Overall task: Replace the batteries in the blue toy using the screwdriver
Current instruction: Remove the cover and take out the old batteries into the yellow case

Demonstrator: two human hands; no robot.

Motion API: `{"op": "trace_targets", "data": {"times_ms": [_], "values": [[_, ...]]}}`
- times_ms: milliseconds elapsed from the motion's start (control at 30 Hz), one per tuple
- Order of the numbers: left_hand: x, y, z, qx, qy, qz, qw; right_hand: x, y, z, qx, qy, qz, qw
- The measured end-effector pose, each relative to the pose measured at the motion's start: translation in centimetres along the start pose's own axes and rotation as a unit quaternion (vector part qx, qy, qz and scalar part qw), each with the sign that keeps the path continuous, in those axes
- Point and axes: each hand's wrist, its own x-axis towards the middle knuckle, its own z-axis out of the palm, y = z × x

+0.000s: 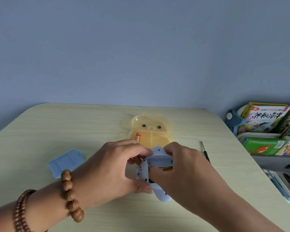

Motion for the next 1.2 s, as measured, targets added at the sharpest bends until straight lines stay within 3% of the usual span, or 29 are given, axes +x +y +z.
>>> {"op": "trace_targets", "data": {"times_ms": [500, 667, 800, 900, 1033, 1200], "values": [[0.0, -0.3, 0.0, -0.01, -0.006, 0.004, 1.0, -0.4, -1.4, -1.0, -0.031, -0.01, 0.011, 0.999], [-0.1, -0.9, 0.0, -0.02, -0.004, -0.006, 1.0, -0.9, -0.4, 0.1, -0.114, 0.1, -0.09, 0.984], [0.0, -1.1, -0.1, -0.026, -0.006, -0.003, 1.0, -0.7, 0.5, 0.4, -0.112, 0.093, -0.181, 0.973], [0.1, -1.0, -0.1, -0.023, -0.01, 0.003, 1.0, -0.1, 0.8, 0.6, -0.075, 0.058, -0.183, 0.978], [0.1, -1.2, -0.2, -0.03, -0.009, 0.002, 1.0, 0.2, 0.5, -0.7, 0.006, 0.09, -0.175, 0.98], [0.0, -1.2, -0.2, -0.038, -0.006, -0.002, 0.999, 2.0, 0.4, -2.9, 0.256, 0.117, -0.066, 0.957]]}}
